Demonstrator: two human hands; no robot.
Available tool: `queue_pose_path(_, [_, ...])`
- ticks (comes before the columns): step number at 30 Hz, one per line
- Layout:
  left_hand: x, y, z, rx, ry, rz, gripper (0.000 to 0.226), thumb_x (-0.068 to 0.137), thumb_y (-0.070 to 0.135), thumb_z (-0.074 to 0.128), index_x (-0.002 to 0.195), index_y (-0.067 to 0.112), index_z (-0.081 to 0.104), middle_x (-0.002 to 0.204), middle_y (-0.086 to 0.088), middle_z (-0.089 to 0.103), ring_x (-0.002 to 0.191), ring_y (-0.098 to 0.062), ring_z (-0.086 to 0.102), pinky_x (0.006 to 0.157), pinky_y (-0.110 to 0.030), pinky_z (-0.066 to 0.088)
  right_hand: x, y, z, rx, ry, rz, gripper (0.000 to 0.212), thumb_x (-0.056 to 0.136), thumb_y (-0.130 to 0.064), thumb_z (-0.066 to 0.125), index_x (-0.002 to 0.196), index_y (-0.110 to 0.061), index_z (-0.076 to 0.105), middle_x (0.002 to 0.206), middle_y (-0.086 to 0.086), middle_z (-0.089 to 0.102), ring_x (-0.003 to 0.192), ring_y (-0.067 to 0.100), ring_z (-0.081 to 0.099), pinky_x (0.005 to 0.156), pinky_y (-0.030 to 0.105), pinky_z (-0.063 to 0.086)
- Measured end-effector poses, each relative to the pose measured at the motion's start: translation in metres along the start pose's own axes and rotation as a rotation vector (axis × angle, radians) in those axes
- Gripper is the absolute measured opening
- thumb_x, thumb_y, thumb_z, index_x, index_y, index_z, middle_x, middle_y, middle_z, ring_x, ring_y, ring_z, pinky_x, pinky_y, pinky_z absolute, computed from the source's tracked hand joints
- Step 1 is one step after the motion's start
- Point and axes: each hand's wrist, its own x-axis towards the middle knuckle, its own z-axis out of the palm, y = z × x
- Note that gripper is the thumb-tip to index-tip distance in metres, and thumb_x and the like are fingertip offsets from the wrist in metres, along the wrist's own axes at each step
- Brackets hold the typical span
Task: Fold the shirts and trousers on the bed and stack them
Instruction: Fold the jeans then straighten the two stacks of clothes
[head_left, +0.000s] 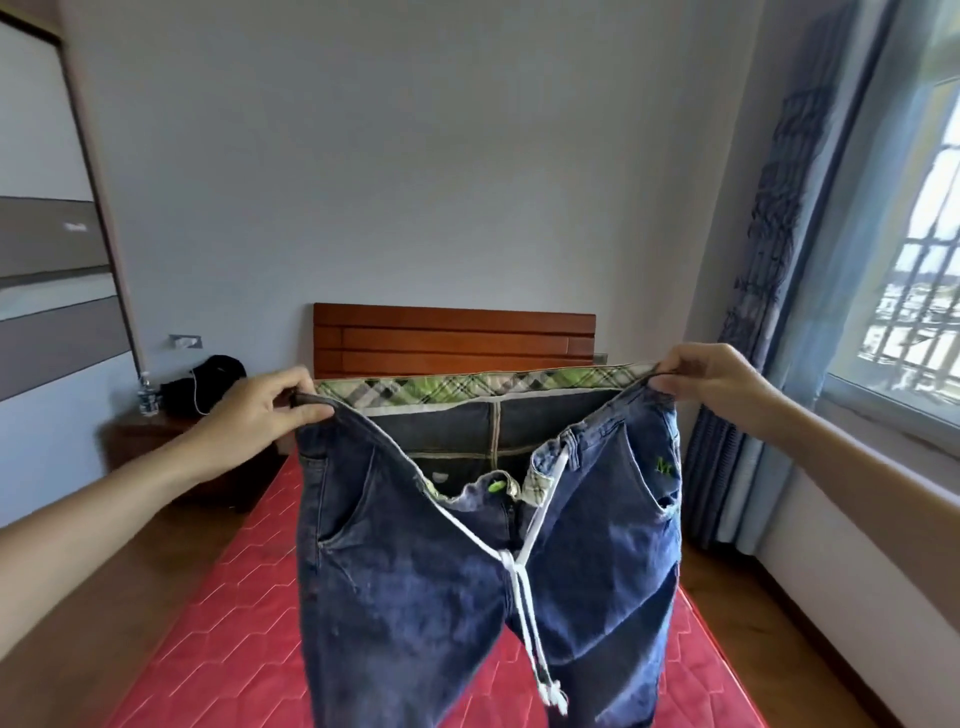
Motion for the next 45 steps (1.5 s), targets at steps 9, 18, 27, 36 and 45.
queue_pose_path(9, [0.032, -0.009, 0.041, -0.136, 0.444, -0.235, 0.013, 0.089, 0.008, 0.066, 0.086, 0.011, 0.054, 0.078, 0.003, 0.057, 0.083, -0.019, 0.054, 0.075, -0.029, 0.039, 0.016, 0.030, 0.036, 0.044, 0.346, 0.162, 0.024, 0.088, -0.004, 0.066, 0.072, -0.018, 0.055, 0.074, 0.007, 0.060, 0.068, 0.020, 0.051, 0.065, 0.035, 0.041])
queue_pose_path(18, [0.028, -0.012, 0.069, 0.075, 0.376, -0.456, 0.021, 0.089, 0.015, 0.067, 0.108, 0.015, 0.058, 0.103, -0.003, 0.058, 0.098, -0.026, 0.055, 0.079, -0.029, 0.037, 0.020, 0.061, 0.058, -0.167, 0.443, 0.400, 0.012, 0.083, -0.020, 0.072, 0.089, -0.010, 0.068, 0.089, 0.006, 0.067, 0.079, 0.021, 0.061, 0.072, 0.026, 0.047])
queue_pose_path(27, [0.005, 0.012, 0.125, -0.084, 0.385, -0.769, 0.017, 0.089, 0.013, 0.061, 0.085, 0.002, 0.073, 0.084, -0.016, 0.065, 0.079, -0.029, 0.059, 0.072, -0.033, 0.045, -0.003, 0.048, 0.129, -0.033, 0.491, 0.623, 0.009, 0.080, -0.012, 0.066, 0.086, -0.013, 0.072, 0.093, 0.009, 0.071, 0.084, 0.023, 0.065, 0.080, 0.031, 0.053])
queue_pose_path(36, [0.013, 0.096, 0.143, -0.443, 0.460, -0.435, 0.006, 0.086, 0.014, 0.069, 0.089, 0.009, 0.072, 0.088, -0.010, 0.073, 0.087, -0.030, 0.069, 0.082, -0.050, 0.055, -0.026, -0.061, 0.193, 0.353, 0.627, 0.216, 0.023, 0.077, -0.022, 0.081, 0.094, -0.022, 0.065, 0.079, -0.016, 0.068, 0.071, -0.005, 0.066, 0.065, 0.011, 0.051])
queue_pose_path(45, [-0.017, 0.117, 0.141, -0.769, 0.407, -0.365, 0.022, 0.081, 0.029, 0.072, 0.097, 0.015, 0.073, 0.095, -0.007, 0.075, 0.097, -0.028, 0.070, 0.090, -0.047, 0.054, -0.054, -0.075, 0.221, 0.516, 0.335, 0.064, 0.025, 0.086, -0.011, 0.057, 0.098, -0.027, 0.072, 0.095, -0.009, 0.074, 0.097, 0.006, 0.068, 0.088, 0.027, 0.053])
